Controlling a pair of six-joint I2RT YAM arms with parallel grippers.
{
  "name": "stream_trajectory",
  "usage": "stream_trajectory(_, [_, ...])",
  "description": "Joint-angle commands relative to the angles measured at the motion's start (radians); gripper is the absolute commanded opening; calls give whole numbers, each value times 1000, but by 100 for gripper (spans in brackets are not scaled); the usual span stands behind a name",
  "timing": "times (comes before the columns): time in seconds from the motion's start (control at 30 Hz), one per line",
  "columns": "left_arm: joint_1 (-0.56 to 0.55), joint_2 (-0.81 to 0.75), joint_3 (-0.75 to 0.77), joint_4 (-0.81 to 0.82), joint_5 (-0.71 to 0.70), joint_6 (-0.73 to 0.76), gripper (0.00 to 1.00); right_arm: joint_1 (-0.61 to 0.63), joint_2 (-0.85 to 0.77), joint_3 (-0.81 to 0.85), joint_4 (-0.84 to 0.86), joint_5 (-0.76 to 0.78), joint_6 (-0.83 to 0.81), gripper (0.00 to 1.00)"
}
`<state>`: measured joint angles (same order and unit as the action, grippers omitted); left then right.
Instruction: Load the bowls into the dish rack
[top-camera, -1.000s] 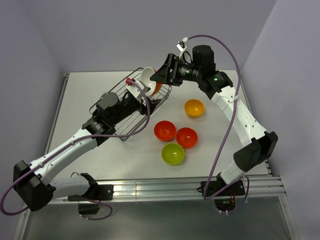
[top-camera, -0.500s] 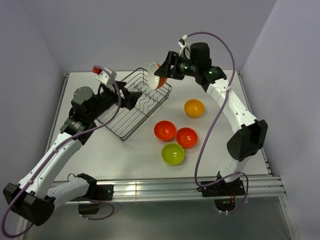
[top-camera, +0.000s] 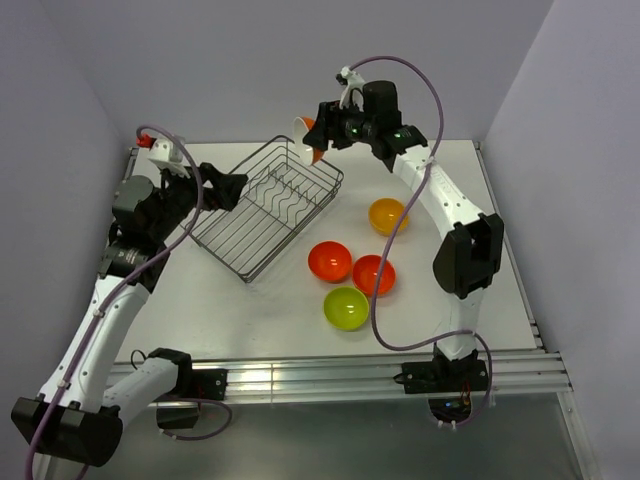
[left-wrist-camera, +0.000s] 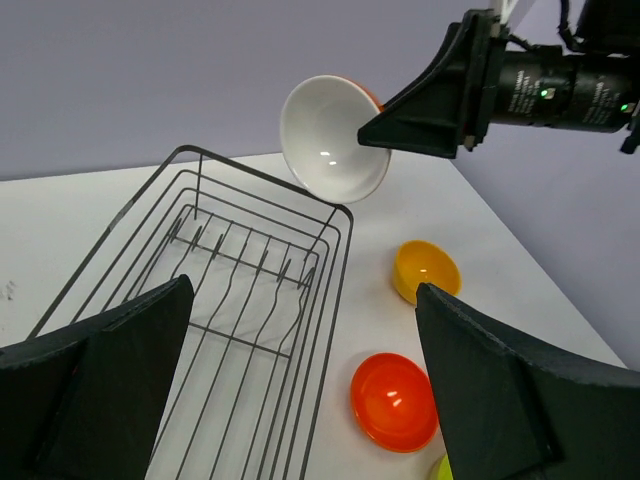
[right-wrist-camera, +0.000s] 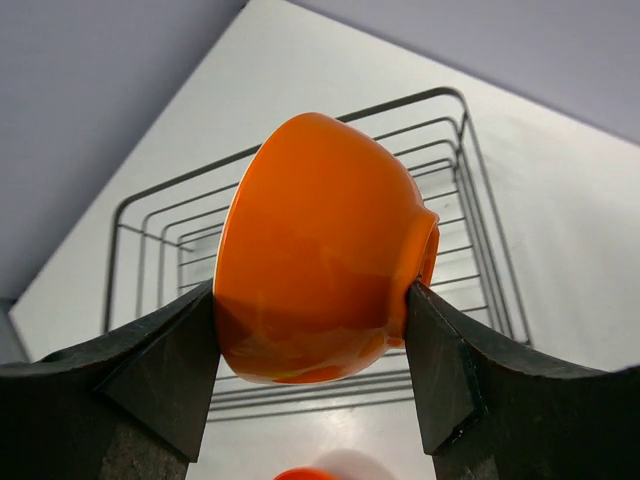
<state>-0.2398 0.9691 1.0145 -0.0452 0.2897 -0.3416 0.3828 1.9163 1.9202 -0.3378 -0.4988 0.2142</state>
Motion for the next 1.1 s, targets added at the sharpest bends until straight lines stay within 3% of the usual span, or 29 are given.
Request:
stream_trajectory(0.0, [22,-43,-16,13,-14,-42,100,13,32,82,105,54,-110,0])
stream_trajectory(0.53, [111,-56,-76,82,-20,-91,100,80,222,178,163,150,-465,0])
stream_trajectory(0.87, [140,-82,-108,99,-15,-77,99,111,349,240,241,261,-578,0])
stream_trajectory(1.07, [149,-112,-131,90,-21,-68,99,128,394,237,279,252,-642,0])
